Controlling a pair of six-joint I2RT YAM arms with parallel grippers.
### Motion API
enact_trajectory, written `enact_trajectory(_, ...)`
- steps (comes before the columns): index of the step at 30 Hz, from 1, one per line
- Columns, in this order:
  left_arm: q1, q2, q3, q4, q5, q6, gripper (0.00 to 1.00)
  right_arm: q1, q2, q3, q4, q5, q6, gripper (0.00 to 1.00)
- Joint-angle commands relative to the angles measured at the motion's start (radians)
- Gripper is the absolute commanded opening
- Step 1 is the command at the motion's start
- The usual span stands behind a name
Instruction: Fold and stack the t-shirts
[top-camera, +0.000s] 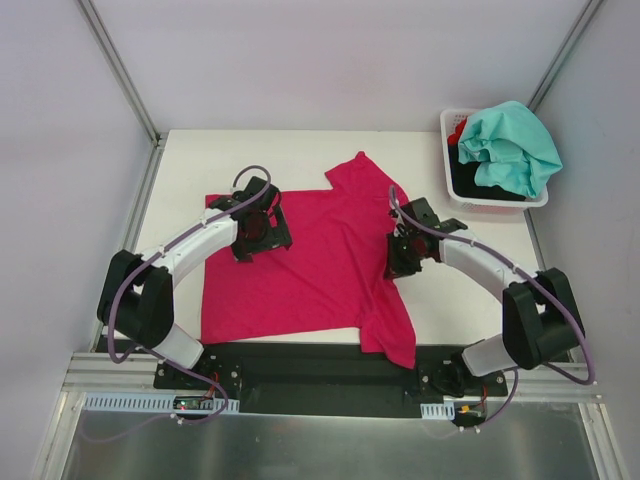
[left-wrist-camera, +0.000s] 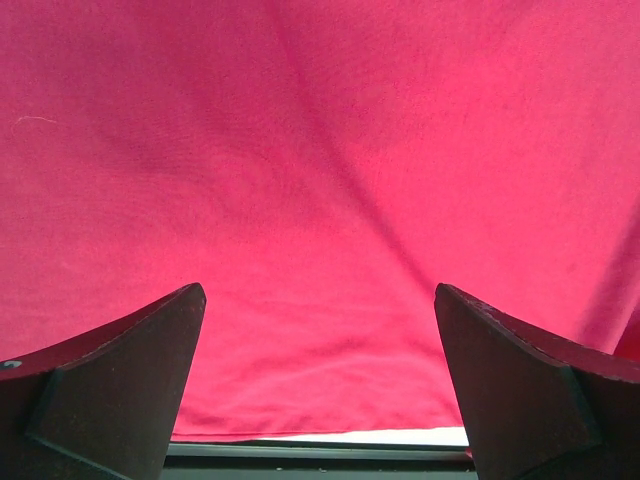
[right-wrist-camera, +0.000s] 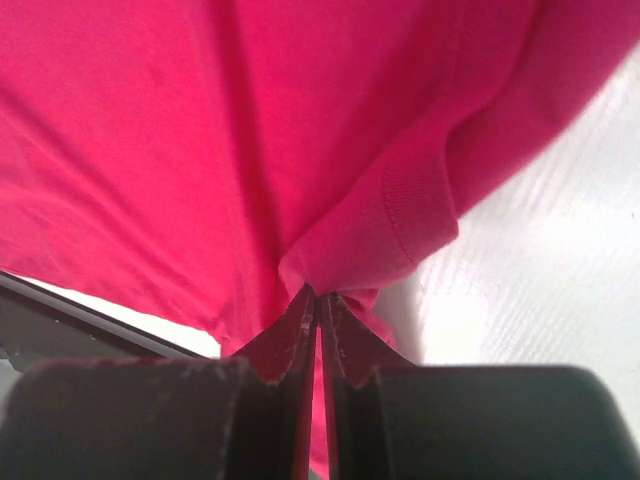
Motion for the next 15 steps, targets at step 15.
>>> enact_trajectory(15,-0.011,-0.061,-0.014,-0.031,-0.024,0.002,0.99,0.357,0.388,0.390,-0.057,0.094,0.105,0.16)
